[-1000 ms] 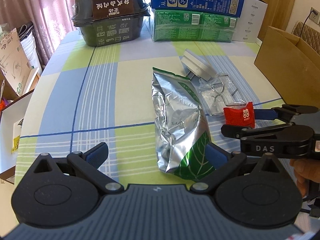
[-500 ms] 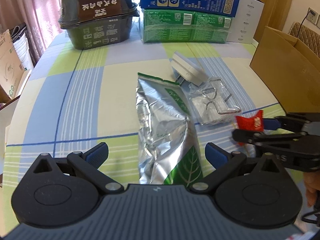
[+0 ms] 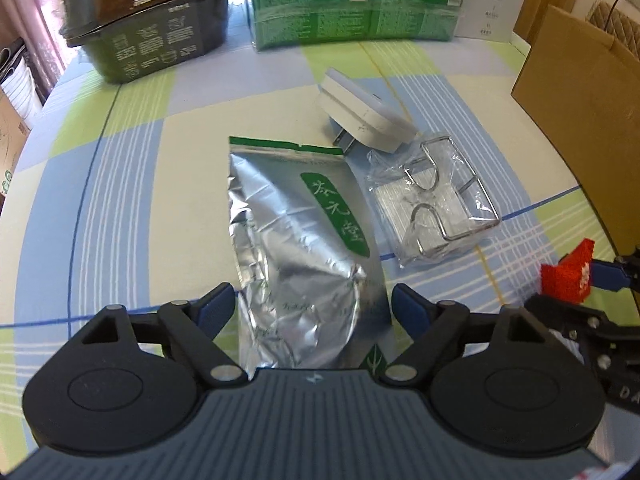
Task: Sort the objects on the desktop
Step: 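Grasp the red candy with the right tool while the left tool grasps the silver tea pouch, then lift the candy and tea pouch and carry both over the cardboard box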
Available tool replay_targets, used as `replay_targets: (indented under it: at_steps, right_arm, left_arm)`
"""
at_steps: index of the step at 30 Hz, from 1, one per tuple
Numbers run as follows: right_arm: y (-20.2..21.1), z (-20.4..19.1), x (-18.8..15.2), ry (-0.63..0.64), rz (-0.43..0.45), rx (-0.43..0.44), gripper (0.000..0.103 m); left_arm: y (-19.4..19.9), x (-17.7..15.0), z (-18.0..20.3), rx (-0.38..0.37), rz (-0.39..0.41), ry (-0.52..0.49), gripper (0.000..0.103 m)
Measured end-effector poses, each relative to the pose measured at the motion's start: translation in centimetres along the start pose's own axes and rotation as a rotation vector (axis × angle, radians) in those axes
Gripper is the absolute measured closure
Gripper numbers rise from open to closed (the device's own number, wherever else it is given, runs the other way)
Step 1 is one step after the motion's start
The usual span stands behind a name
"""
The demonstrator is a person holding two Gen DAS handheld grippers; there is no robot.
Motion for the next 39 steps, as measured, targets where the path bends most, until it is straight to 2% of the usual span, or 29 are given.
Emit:
replay_targets:
  at_steps: [5, 7, 10, 18, 27, 32, 39]
  right_arm:
    - [0.1, 0.2, -0.4, 0.002, -0.010, 0.003, 0.059]
    - [0.3, 0.2, -0.7, 0.000, -0.016, 0.007, 0.059]
    - [0.9, 0.3, -1.3, -0.003, -0.023, 0.012, 0.059]
    - [4.0, 0.3, -3.8, -0.017, -0.059, 0.030, 0.059]
    - [8.0, 0.3, -7.6, -0.024, -0.093, 0.038, 0.059]
    - [9.0, 0.0, -9.0, -0.007, -0.103, 0.033, 0.059]
    - [9.0, -0.2, -9.9, 0.001, -0.114, 0.031, 0.059]
  left_arm:
    - [-0.3, -0.2, 0.0, 0.018, -0.020, 0.000, 0.032]
    - [0.2, -0.4, 0.4, 0.016, -0.022, -0.006, 0.042]
    - [1.2, -1.7, 1.3, 0.019, -0.045, -0.012, 0.048]
    - [5.0, -8.3, 4.1, 0.017, -0.074, -0.041, 0.049]
    - [8.9, -15.1, 7.1, 0.012, -0.083, -0.029, 0.049]
    - [9.5, -16.6, 7.2, 0.007, -0.083, -0.009, 0.047]
    - [9.6, -16.5, 6.7, 0.008, -0.078, 0.013, 0.035]
Point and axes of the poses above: each gripper's, at about its wrist camera, not at the fingertips, and y roughly against the way its jaws point, z to its right, x to its top, the point moved 10 cm from there along -y, roughly the way its jaws point, and after that the axes turned 14 degrees about -x, right-handed, at the moved point
